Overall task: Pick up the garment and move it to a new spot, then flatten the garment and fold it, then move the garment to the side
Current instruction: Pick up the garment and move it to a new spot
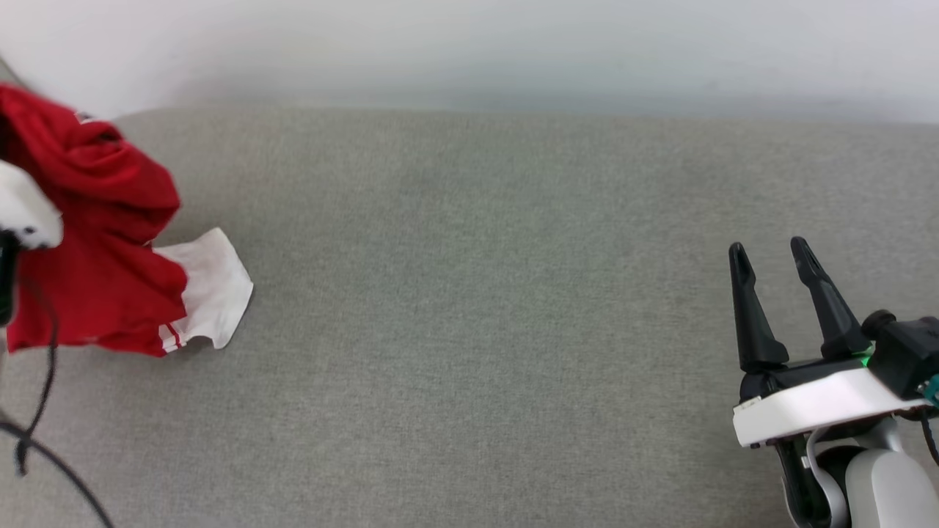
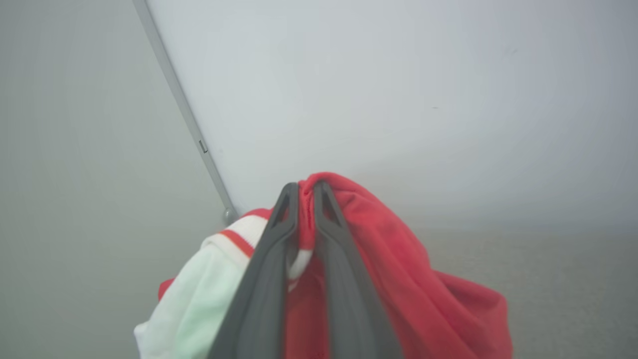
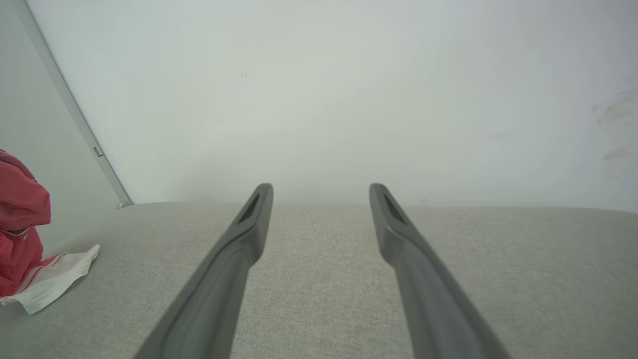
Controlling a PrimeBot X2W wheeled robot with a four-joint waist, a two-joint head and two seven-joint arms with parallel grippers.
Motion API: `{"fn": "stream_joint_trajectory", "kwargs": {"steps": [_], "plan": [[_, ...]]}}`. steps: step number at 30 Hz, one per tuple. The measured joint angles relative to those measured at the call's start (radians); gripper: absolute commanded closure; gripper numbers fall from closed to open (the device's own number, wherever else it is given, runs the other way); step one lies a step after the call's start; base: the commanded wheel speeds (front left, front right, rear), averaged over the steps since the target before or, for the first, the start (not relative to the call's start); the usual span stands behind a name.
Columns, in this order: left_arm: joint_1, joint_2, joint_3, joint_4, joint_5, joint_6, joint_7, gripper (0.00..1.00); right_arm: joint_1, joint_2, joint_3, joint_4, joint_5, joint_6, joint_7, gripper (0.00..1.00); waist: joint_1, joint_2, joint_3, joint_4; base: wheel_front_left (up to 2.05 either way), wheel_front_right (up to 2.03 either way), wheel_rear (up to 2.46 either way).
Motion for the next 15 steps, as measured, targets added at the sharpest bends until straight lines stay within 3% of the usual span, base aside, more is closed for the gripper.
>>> {"fn": "stream_joint_trajectory", "kwargs": {"steps": [6,15], "plan": [[-0.013,-0.076,-0.009,-0.120,0.009,0.018,-0.070,1.00,0.023,0.000,-0.008,-0.010,0.009,0.000,-0.004,0.00,-0.0001,0.0000,-0.054,-0.030,0.00,0.00,0.00],[0.076,-0.206,-0.063,-0.420,-0.001,0.055,-0.068,1.00,0.059,0.000,-0.029,-0.050,0.017,0.000,0.006,0.00,-0.0001,0.0000,-0.087,-0.116,0.00,0.00,0.00]]}}
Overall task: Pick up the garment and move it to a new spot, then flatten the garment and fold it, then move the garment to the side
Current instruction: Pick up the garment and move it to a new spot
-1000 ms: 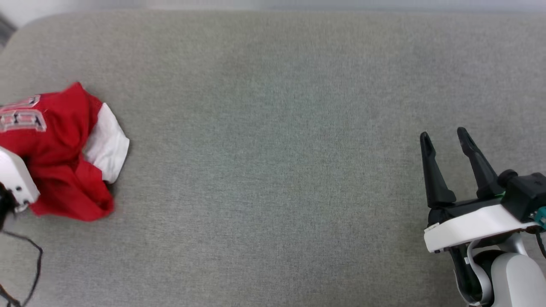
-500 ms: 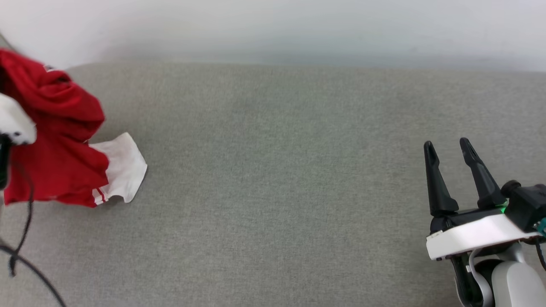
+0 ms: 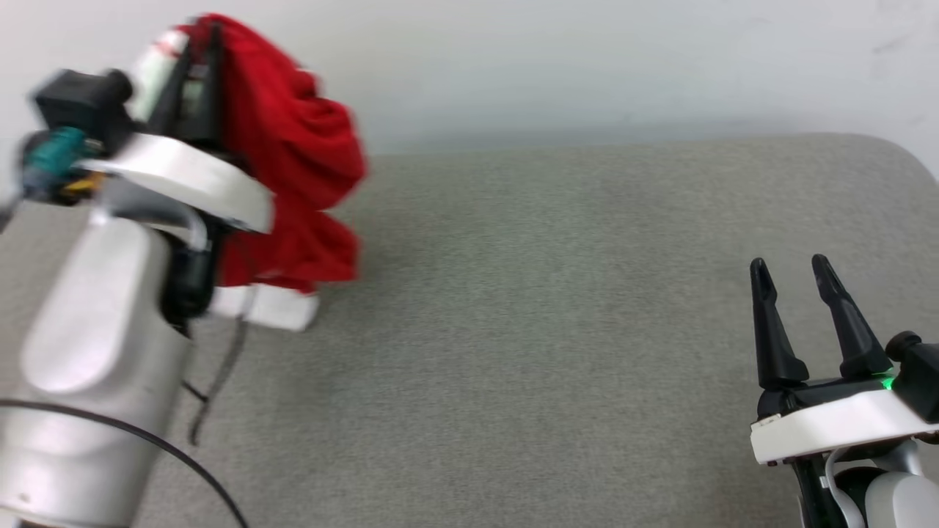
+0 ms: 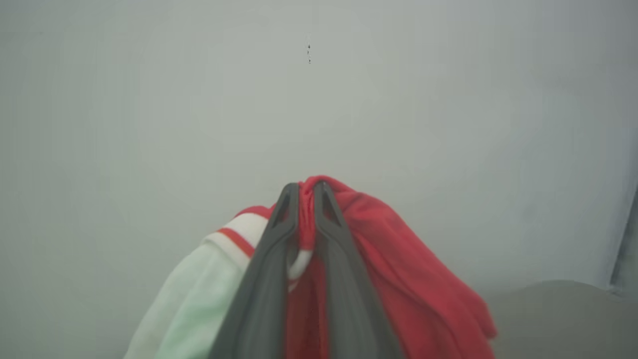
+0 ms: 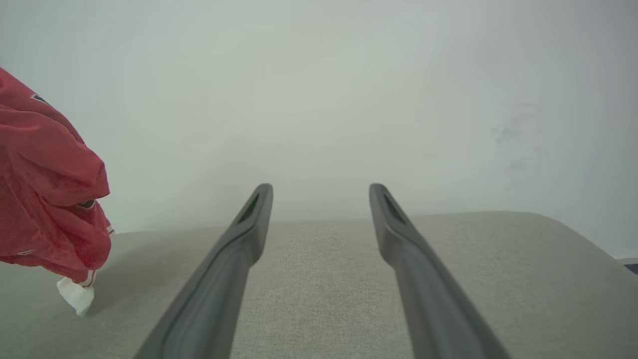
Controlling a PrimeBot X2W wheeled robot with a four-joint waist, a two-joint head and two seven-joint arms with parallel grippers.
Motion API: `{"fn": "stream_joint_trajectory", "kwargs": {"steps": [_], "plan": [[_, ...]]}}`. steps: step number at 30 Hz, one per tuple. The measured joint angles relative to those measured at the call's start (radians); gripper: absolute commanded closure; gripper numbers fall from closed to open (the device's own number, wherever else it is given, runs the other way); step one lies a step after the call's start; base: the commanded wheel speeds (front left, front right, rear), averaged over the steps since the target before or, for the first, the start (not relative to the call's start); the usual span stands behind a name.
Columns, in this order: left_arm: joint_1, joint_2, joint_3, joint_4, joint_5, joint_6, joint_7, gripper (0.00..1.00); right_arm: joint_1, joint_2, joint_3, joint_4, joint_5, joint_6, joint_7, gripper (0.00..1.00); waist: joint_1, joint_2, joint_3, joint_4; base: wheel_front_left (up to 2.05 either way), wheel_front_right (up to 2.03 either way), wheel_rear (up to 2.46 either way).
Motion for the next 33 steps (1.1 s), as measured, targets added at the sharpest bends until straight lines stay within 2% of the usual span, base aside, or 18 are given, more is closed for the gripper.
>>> {"fn": "stream_joint_trajectory", "kwargs": {"steps": [6,10,13,18,24,25,26,27,28,33], "plan": [[0.093,-0.097,-0.086,-0.242,-0.016,0.014,0.042,1.00,0.009,0.000,-0.010,-0.027,0.008,0.000,0.007,0.00,-0.0001,0.0000,0.029,-0.047,0.00,0.00,0.00],[0.162,-0.143,-0.169,-0.321,-0.018,0.010,0.080,1.00,0.007,0.000,-0.007,-0.034,0.018,0.000,0.004,0.00,0.0000,0.0000,0.069,-0.070,0.00,0.00,0.00],[0.213,-0.168,-0.240,-0.332,-0.010,-0.001,0.109,1.00,0.003,0.000,-0.006,-0.036,0.023,0.000,-0.002,0.00,0.0000,0.0000,0.105,-0.083,0.00,0.00,0.00],[0.278,-0.184,-0.349,-0.270,0.020,-0.023,0.152,1.00,-0.017,0.000,0.001,-0.028,0.027,0.000,-0.014,0.00,0.0000,0.0000,0.162,-0.096,0.00,0.00,0.00],[0.326,-0.202,-0.430,-0.192,0.024,-0.066,0.158,1.00,-0.034,0.000,0.010,-0.003,0.027,0.000,-0.022,0.00,0.0000,0.0000,0.195,-0.090,0.00,0.00,0.00],[0.328,-0.203,-0.435,-0.182,0.023,-0.070,0.158,0.87,-0.036,0.000,0.010,0.000,0.027,0.000,-0.024,0.00,0.0001,0.0000,0.194,-0.087,0.00,0.00,0.00],[0.329,-0.206,-0.443,-0.175,0.022,-0.074,0.153,0.65,-0.036,0.000,0.007,0.004,0.027,0.000,-0.024,0.00,0.0001,0.0000,0.192,-0.083,0.00,0.00,0.00],[0.329,-0.210,-0.447,-0.174,0.026,-0.075,0.140,0.26,-0.037,0.000,0.006,0.008,0.027,0.000,-0.026,0.00,0.0001,0.0000,0.187,-0.080,0.00,0.00,0.00],[0.328,-0.216,-0.449,-0.175,0.029,-0.075,0.129,0.00,-0.037,0.000,0.006,0.011,0.026,0.000,-0.027,0.00,0.0000,0.0000,0.182,-0.076,0.00,0.00,0.00],[0.329,-0.231,-0.437,-0.188,0.035,-0.073,0.049,0.00,-0.035,0.000,0.002,0.023,0.006,0.000,-0.018,0.00,0.0000,0.0000,0.138,-0.057,0.00,0.00,0.00]]}}
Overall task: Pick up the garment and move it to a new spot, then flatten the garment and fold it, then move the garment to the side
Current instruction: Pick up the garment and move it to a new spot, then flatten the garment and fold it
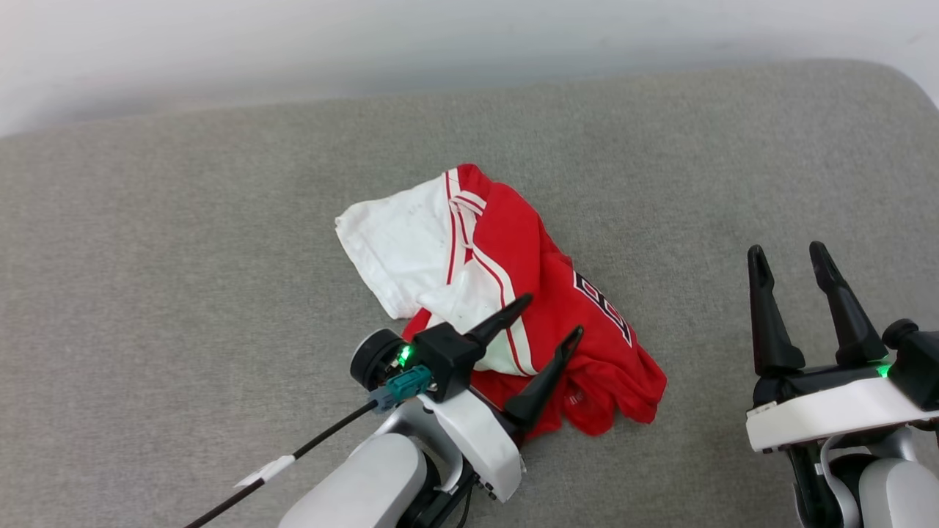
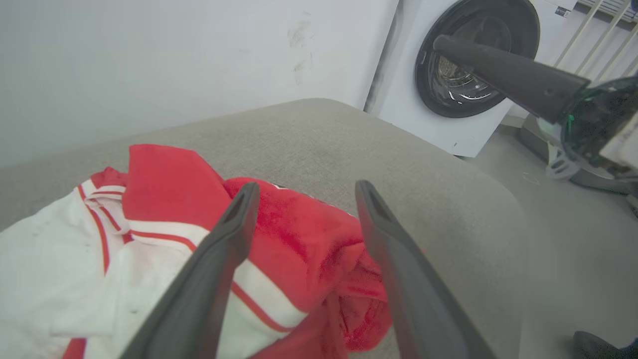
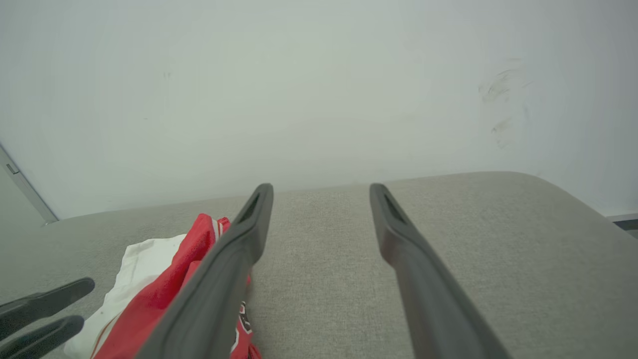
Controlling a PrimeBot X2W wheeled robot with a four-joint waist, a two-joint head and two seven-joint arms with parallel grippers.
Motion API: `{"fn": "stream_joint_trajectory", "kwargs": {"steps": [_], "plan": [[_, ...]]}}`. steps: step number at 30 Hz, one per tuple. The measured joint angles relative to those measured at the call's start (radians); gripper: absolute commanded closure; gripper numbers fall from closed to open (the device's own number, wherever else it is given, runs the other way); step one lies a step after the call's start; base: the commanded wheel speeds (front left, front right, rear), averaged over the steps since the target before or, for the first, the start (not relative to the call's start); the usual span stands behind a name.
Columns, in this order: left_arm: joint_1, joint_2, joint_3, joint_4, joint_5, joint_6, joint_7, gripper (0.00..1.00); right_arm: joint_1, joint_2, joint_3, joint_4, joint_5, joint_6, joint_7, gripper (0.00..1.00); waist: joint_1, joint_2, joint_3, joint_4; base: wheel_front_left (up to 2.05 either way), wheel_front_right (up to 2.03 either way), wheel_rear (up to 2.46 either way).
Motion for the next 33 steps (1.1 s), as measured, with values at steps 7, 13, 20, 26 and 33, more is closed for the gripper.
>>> {"fn": "stream_joint_trajectory", "kwargs": {"steps": [7,13,20,26,33], "plan": [[0.020,0.026,0.070,-0.050,0.034,0.087,-0.059,0.00,0.031,0.000,-0.001,0.002,-0.017,0.000,0.028,0.00,0.0000,0.0000,-0.077,0.035,0.00,0.00,0.00],[0.107,0.085,0.191,-0.102,0.072,0.216,-0.077,0.00,0.077,0.000,-0.007,-0.009,-0.040,0.000,0.061,0.00,0.0000,0.0000,-0.132,0.070,0.00,0.00,0.00],[0.264,0.138,0.373,-0.163,0.063,0.296,-0.078,0.00,0.118,0.000,-0.018,-0.021,-0.069,0.000,0.084,0.00,0.0000,0.0000,-0.170,0.091,0.00,0.00,0.00],[0.357,0.163,0.461,-0.181,0.064,0.298,-0.079,0.00,0.145,0.000,-0.022,-0.030,-0.065,0.000,0.094,0.00,0.0000,0.0000,-0.179,0.089,0.00,0.00,0.00],[0.375,0.155,0.474,-0.194,0.072,0.280,-0.080,0.00,0.149,0.000,-0.023,-0.040,-0.061,0.000,0.101,0.00,0.0000,0.0000,-0.169,0.083,0.00,0.00,0.00]]}}
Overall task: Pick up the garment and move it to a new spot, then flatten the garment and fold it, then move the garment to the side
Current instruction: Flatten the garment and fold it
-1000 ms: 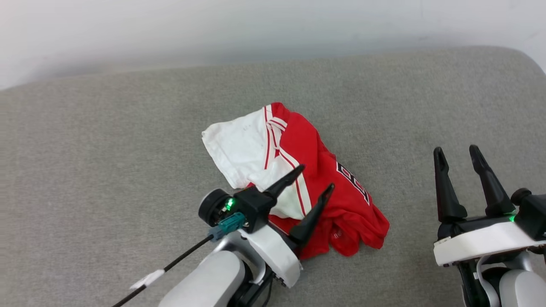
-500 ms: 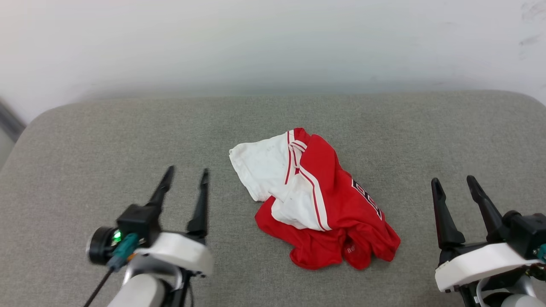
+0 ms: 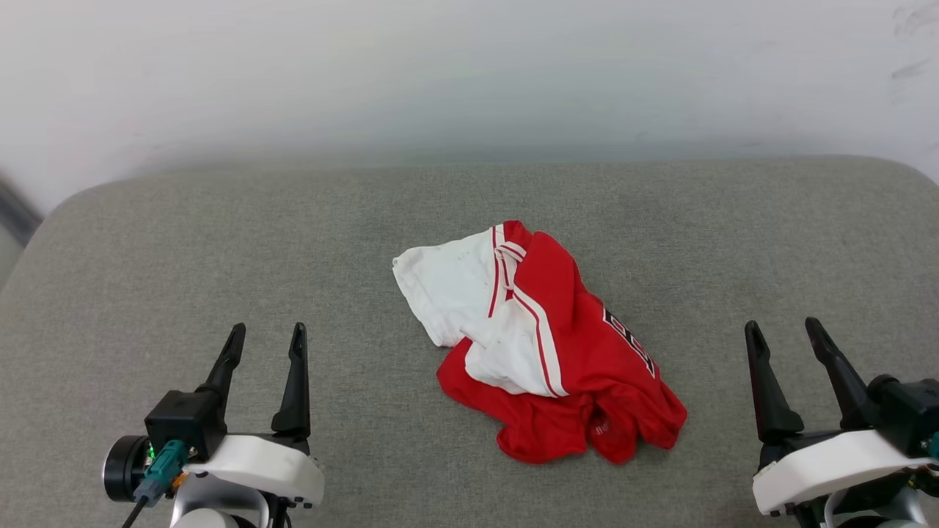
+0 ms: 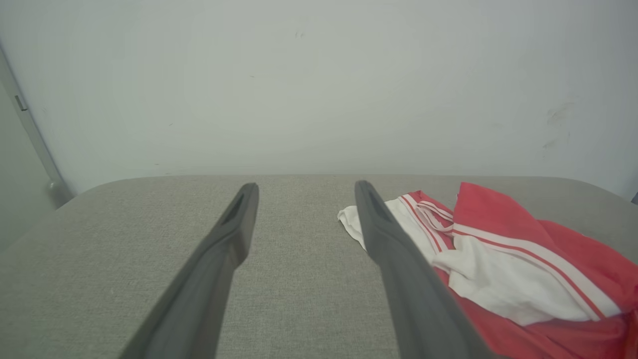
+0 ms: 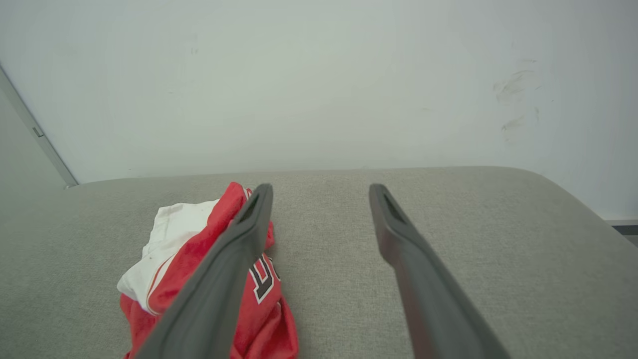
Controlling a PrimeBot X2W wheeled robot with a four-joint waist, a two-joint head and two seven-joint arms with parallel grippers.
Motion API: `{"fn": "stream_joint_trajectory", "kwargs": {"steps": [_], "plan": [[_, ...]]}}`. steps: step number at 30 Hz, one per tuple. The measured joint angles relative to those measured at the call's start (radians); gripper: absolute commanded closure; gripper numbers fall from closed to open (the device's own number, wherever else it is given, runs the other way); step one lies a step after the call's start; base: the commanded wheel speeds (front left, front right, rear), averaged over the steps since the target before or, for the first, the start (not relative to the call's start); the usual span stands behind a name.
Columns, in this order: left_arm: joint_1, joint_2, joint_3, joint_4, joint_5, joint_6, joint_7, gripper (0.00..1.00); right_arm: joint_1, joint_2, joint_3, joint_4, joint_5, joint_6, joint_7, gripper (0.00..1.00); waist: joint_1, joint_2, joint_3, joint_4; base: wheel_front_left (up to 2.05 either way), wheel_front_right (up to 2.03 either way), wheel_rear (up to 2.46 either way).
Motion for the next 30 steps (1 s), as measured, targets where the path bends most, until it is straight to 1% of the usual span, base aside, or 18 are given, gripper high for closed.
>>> {"fn": "stream_joint_trajectory", "kwargs": {"steps": [3,5,9,12,16,20,23,25,27,30], "plan": [[0.000,-0.005,0.002,-0.002,0.003,-0.009,0.000,0.00,-0.001,0.000,-0.005,-0.002,0.001,0.000,0.007,0.00,0.0000,0.0000,0.005,0.000,0.00,0.00,0.00],[-0.001,-0.008,0.003,-0.002,0.006,-0.017,0.000,0.00,-0.008,0.000,-0.005,-0.001,0.009,0.000,0.031,0.00,0.0000,0.0000,0.009,0.001,0.00,0.00,0.00],[-0.018,-0.020,0.009,-0.007,0.010,-0.026,0.000,0.00,-0.058,-0.001,0.022,0.005,-0.007,0.000,0.175,0.00,0.0000,0.0000,0.029,0.005,0.00,0.00,0.00],[-0.033,-0.034,0.010,-0.016,0.019,-0.035,0.000,0.00,-0.121,-0.024,0.105,0.005,-0.006,0.000,0.335,0.00,0.0000,0.0000,0.047,0.017,0.00,0.00,0.00],[-0.055,-0.055,0.011,-0.017,0.037,-0.055,-0.001,0.00,-0.204,-0.108,0.255,0.002,0.037,0.000,0.556,0.00,0.0000,0.0000,0.075,0.044,0.00,0.00,0.00],[-0.083,-0.078,0.014,-0.013,0.054,-0.080,-0.001,0.00,-0.291,-0.170,0.384,0.009,0.102,0.000,0.716,0.00,0.0000,0.0000,0.102,0.080,0.00,0.00,0.00],[-0.098,-0.098,0.017,-0.006,0.064,-0.098,-0.001,0.00,-0.340,-0.203,0.473,0.034,0.137,0.000,0.799,0.00,0.0001,0.0000,0.123,0.107,0.00,0.00,0.00],[-0.111,-0.112,0.020,-0.001,0.072,-0.112,-0.002,0.00,-0.365,-0.226,0.514,0.063,0.148,0.000,0.844,0.00,0.0001,0.0000,0.136,0.125,0.00,0.00,0.00],[-0.117,-0.125,0.024,0.008,0.080,-0.124,-0.001,0.00,-0.381,-0.247,0.549,0.094,0.162,0.000,0.874,0.00,0.0001,0.0000,0.147,0.141,0.00,0.00,0.00],[-0.122,-0.143,0.035,0.017,0.090,-0.141,-0.001,0.00,-0.398,-0.271,0.581,0.132,0.167,0.000,0.888,0.00,0.0001,0.0000,0.160,0.159,0.00,0.00,0.00]]}}
